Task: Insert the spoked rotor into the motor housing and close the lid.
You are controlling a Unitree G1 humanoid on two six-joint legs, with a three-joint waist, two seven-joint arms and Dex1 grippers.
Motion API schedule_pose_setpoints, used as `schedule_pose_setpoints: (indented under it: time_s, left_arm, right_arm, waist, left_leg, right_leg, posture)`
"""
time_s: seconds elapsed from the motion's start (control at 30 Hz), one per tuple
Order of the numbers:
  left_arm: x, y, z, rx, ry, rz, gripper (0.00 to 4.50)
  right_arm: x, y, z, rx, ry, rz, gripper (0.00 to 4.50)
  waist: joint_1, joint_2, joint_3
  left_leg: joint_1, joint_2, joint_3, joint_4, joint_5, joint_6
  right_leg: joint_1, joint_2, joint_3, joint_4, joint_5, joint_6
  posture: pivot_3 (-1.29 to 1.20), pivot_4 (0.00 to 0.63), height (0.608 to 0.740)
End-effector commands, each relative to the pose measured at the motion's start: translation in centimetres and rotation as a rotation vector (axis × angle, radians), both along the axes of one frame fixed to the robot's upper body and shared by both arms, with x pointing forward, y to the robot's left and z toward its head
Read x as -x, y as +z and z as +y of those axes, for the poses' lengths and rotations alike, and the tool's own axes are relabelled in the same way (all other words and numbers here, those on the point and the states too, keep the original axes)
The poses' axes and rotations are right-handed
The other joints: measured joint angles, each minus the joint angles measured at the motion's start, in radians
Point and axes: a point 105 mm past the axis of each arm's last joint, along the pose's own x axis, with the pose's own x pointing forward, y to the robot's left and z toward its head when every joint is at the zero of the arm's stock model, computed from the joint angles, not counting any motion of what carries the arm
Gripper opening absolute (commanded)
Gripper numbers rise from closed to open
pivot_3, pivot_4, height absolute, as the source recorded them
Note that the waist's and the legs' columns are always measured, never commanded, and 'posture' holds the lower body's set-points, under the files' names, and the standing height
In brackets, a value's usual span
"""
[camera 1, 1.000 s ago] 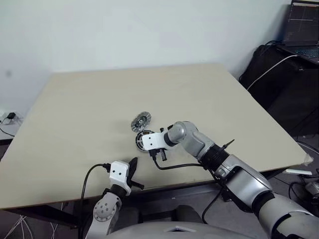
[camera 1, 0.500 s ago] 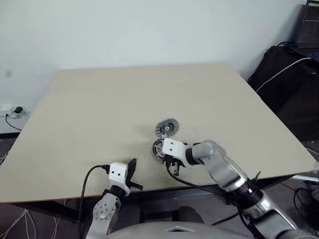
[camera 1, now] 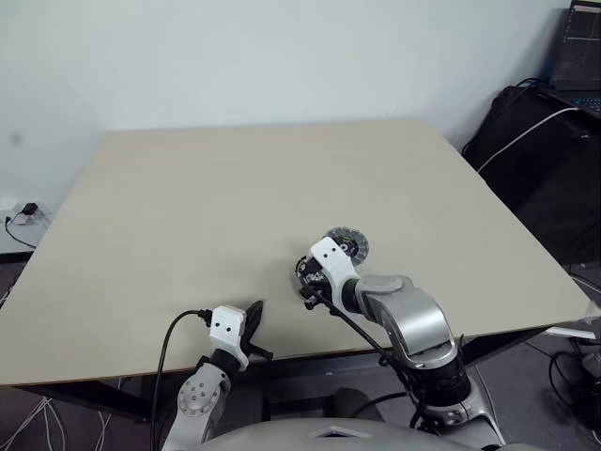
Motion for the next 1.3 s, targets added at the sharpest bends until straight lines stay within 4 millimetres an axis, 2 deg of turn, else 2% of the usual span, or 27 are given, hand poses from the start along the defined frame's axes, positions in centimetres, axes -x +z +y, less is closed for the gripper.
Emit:
schedule_pose_setpoints:
  time_s: [0.03,0.2,0.47,0.7,0.97,1.03,1.13,1.23,1.3]
  left_arm:
    - [-0.1,0.2,0.2,0.011,0.013,-0.013,0.0]
    - [0.1,-0.4,0.4,0.015,0.026,0.002,0.0]
    - [0.3,-1.1,0.6,0.018,0.03,0.011,0.0]
    - [0.5,-1.8,0.6,0.015,0.018,0.016,0.0]
    - [0.4,-1.7,0.5,0.016,0.016,0.013,0.0]
    - [0.4,-1.6,0.4,0.017,0.015,0.011,0.0]
    - [0.3,-1.5,0.3,0.018,0.014,0.01,0.0]
    - [0.3,-1.4,0.3,0.018,0.011,0.011,0.0]
    - [0.3,-1.3,0.2,0.018,0.009,0.009,0.0]
  right_arm:
    - [-0.4,2.7,0.7,-0.059,-0.006,-0.04,0.1]
    - [0.0,3.7,1.3,-0.099,0.023,-0.035,0.1]
    - [-0.1,2.3,1.0,-0.137,-0.073,0.05,0.1]
    - [-0.5,0.4,0.1,-0.091,-0.167,0.116,0.1]
    - [-0.2,-0.1,0.9,-0.124,-0.159,0.175,0.1]
    - [-0.2,-0.3,1.1,-0.125,-0.158,0.185,0.82]
    - [-0.2,-0.1,1.6,-0.147,-0.154,0.196,1.64]
    - [-0.8,0.7,2.5,-0.212,-0.173,0.203,2.62]
    - [-1.0,1.8,3.2,-0.263,-0.159,0.19,2.62]
  waist:
    - [-0.001,0.0,0.0]
    - [-0.004,0.001,0.0]
    - [-0.004,0.004,-0.002]
    - [-0.004,0.01,-0.006]
    - [-0.005,0.012,-0.007]
    - [-0.005,0.012,-0.007]
    - [-0.007,0.012,-0.007]
    - [-0.012,0.012,-0.007]
    - [-0.014,0.012,-0.007]
  left_leg:
    - [0.0,0.0,0.0,0.0,-0.001,-0.001]
    - [0.0,0.0,0.0,0.0,-0.003,-0.005]
    - [0.0,0.0,0.0,0.0,-0.002,-0.003]
    - [0.001,0.0,0.0,0.0,0.0,0.001]
    - [0.003,0.0,0.0,0.0,0.001,0.001]
    - [0.002,0.0,0.0,0.0,0.001,0.001]
    - [0.003,0.001,0.0,0.0,0.001,0.001]
    - [0.003,0.001,0.0,0.0,0.001,0.001]
    - [0.003,0.001,0.0,0.0,0.001,0.001]
  right_leg:
    - [0.0,-0.003,0.0,0.0,0.0,0.0]
    - [0.0,-0.005,0.0,0.0,0.0,0.0]
    - [0.0,0.001,-0.001,0.0,0.0,0.0]
    - [0.001,0.001,-0.001,0.001,-0.002,0.003]
    - [0.002,0.001,0.0,0.001,-0.003,0.005]
    - [0.002,0.001,0.0,0.001,-0.003,0.005]
    - [0.002,0.001,0.0,0.001,-0.003,0.005]
    - [0.002,0.001,0.0,0.001,-0.003,0.005]
    - [0.002,0.001,0.0,0.001,-0.003,0.006]
  posture:
    - [0.0,0.0,0.74]
    - [0.0,0.0,0.74]
    - [0.0,0.0,0.74]
    - [0.0,0.0,0.74]
    - [0.0,0.0,0.74]
    - [0.0,0.0,0.74]
    - [0.0,0.0,0.74]
    - [0.0,0.0,0.74]
    - [0.0,0.0,0.74]
